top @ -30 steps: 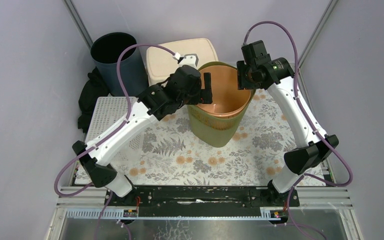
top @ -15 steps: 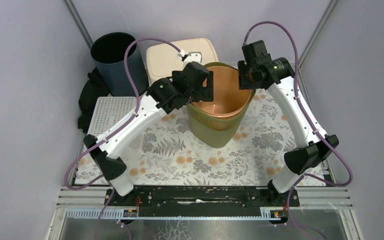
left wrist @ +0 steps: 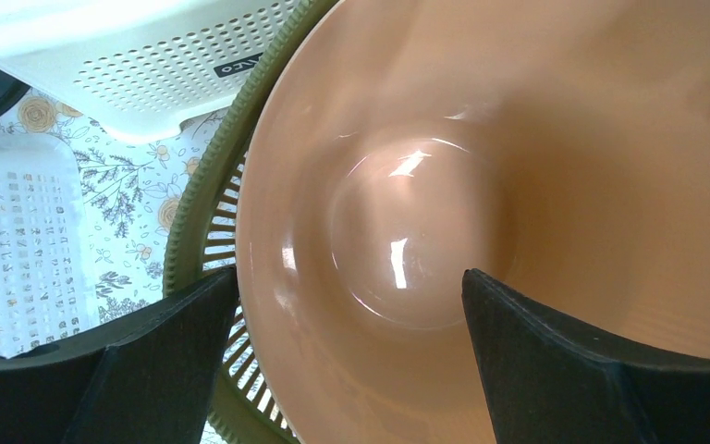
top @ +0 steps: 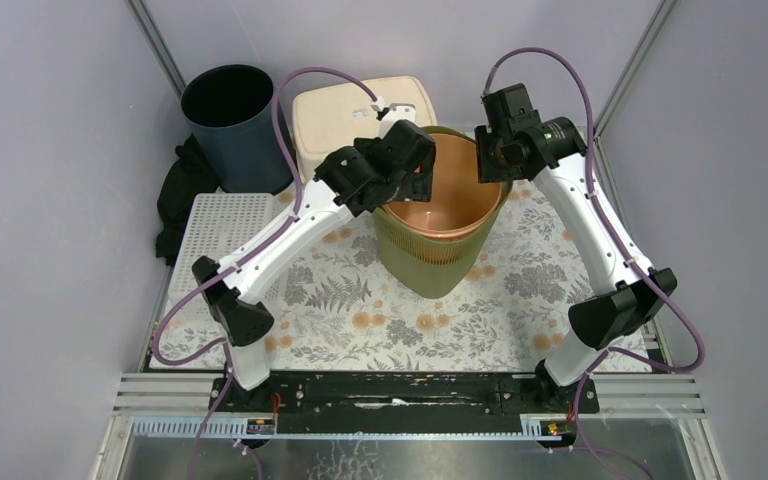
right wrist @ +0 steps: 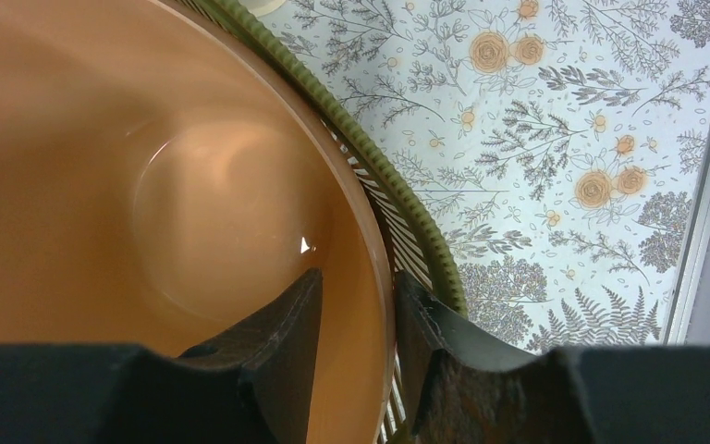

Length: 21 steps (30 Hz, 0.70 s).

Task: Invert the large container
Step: Pick up the container from the container.

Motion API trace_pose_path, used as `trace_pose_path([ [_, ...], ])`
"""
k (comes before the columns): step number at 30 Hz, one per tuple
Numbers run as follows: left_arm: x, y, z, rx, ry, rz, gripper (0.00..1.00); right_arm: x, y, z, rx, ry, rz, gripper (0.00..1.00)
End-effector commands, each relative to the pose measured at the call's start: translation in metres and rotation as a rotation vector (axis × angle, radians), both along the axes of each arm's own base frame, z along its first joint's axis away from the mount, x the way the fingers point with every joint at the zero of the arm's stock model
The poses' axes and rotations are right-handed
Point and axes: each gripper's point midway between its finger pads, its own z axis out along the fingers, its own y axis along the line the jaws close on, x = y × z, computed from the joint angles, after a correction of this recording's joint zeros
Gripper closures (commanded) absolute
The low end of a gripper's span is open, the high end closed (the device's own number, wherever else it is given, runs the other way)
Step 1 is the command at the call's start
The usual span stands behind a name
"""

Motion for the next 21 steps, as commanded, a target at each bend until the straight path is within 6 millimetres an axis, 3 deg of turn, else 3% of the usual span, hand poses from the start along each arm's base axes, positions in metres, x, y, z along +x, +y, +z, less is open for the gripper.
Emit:
trace_pose_path([
  [1, -0.005, 0.011, -0.017, 0.095, 0.053, 0.013, 0.03, -0.003, 0.0, 0.013, 0.032, -0.046, 0.023, 0.59],
  [8, -0.003, 0.012, -0.027, 0.138, 0.066, 0.024, 0.09, -0.005, 0.001, 0.005, 0.028, -0.026, 0.032, 0.6],
  [11, -0.001, 0.01, -0.03, 0.14, 0.071, 0.02, 0.14, -0.004, 0.003, 0.005, 0.034, -0.025, 0.035, 0.67],
  [21, 0.002, 0.0, -0.034, 0.125, 0.08, -0.013, 0.58, -0.002, 0.009, 0.007, 0.061, -0.029, 0.05, 0.87],
])
